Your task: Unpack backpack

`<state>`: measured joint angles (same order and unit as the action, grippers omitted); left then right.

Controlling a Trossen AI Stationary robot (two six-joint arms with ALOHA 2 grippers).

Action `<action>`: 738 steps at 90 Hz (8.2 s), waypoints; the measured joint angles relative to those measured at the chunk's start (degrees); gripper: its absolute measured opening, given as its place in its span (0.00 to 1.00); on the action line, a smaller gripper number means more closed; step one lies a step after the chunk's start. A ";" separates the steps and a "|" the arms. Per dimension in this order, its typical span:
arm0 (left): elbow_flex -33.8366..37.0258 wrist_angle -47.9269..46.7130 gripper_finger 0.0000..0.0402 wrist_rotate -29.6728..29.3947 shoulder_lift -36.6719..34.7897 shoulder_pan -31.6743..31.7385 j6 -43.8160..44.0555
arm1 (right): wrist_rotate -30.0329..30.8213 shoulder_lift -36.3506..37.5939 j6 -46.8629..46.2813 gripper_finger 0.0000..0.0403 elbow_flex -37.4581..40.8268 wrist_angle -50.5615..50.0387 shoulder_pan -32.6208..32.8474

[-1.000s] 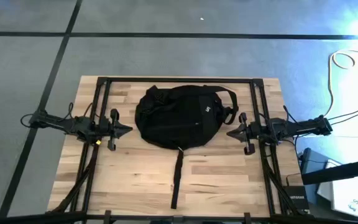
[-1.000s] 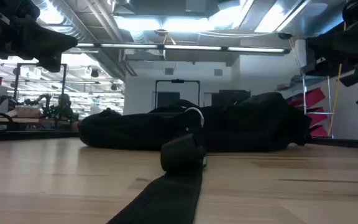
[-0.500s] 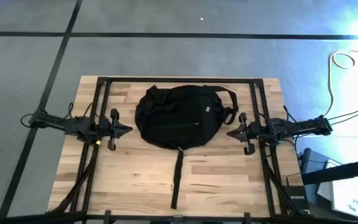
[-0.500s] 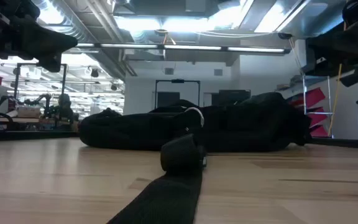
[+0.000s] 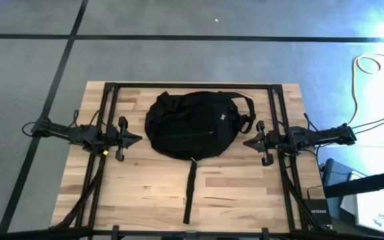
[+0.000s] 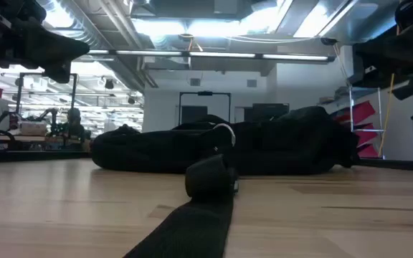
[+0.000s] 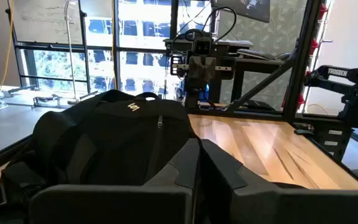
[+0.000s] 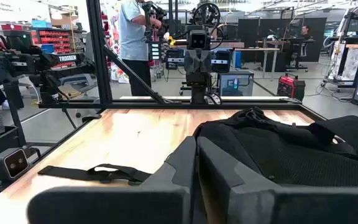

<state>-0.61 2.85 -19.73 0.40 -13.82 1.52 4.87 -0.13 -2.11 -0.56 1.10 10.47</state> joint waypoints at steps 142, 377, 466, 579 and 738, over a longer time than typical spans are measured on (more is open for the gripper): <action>-0.02 0.00 0.00 0.00 0.01 0.00 0.00 | 0.01 -0.01 0.00 0.00 -0.01 0.00 -0.01; 0.00 0.00 0.00 0.02 0.02 0.00 -0.02 | 0.01 -0.01 0.00 0.00 0.00 0.00 -0.01; 0.04 0.42 0.00 -0.89 0.02 0.00 -0.86 | 0.01 -0.01 0.00 0.00 -0.01 0.00 -0.01; -3.08 4.24 0.52 -18.67 38.73 16.20 38.44 | 0.01 0.01 0.00 0.00 -0.01 0.00 -0.01; -5.07 26.18 0.08 -14.32 72.46 19.98 28.28 | 0.01 0.01 0.00 0.00 -0.01 -0.01 0.01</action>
<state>-5.67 29.04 -34.04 72.86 6.15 29.80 4.89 -0.12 -2.11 -0.58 1.10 10.48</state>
